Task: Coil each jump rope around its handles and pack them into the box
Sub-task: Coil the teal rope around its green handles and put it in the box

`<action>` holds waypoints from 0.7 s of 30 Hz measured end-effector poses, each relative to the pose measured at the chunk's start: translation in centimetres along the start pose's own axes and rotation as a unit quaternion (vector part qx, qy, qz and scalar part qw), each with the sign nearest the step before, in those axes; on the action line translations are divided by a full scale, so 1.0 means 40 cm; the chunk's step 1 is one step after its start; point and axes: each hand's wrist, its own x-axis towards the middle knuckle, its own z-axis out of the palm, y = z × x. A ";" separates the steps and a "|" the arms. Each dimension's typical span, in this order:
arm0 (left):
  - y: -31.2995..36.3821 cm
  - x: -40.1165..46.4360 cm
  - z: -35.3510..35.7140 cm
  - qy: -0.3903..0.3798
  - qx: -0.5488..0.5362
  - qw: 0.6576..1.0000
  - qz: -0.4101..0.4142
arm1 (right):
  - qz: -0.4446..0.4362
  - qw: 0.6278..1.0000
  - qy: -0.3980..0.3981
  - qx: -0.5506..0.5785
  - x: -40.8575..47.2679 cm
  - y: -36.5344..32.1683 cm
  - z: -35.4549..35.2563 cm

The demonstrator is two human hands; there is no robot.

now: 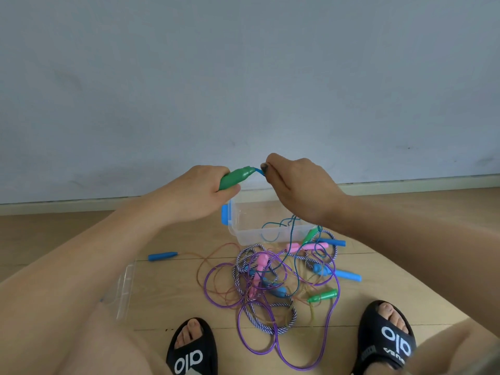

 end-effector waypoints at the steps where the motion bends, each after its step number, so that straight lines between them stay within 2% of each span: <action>1: 0.002 0.003 0.001 0.006 -0.011 1.000 -0.009 | -0.013 0.998 0.002 -0.053 -0.005 -0.004 0.008; 3: 0.000 0.008 0.000 0.011 -0.043 0.998 -0.035 | -0.033 0.987 -0.024 -0.154 -0.014 -0.016 0.020; 7: -0.002 0.012 0.016 -0.037 -0.103 0.990 -0.093 | -0.061 0.961 -0.101 -0.249 -0.032 -0.057 0.033; 11: 0.007 0.020 0.080 -0.042 0.008 0.995 -0.091 | -0.108 0.947 -0.172 -0.248 -0.042 -0.098 0.031; 14: 0.020 0.008 0.098 -0.019 0.082 0.994 -0.071 | -0.145 0.938 -0.176 -0.262 -0.029 -0.096 0.009; 16: 0.036 -0.005 0.092 0.001 0.137 0.989 -0.055 | -0.151 0.944 -0.169 -0.240 -0.024 -0.081 -0.007; 19: 0.059 -0.021 0.089 0.007 0.232 0.973 -0.005 | -0.128 0.963 -0.197 -0.135 -0.023 -0.065 -0.034; 21: 0.069 -0.029 0.092 0.015 0.257 0.966 0.019 | -0.106 0.968 -0.220 -0.062 -0.021 -0.057 -0.046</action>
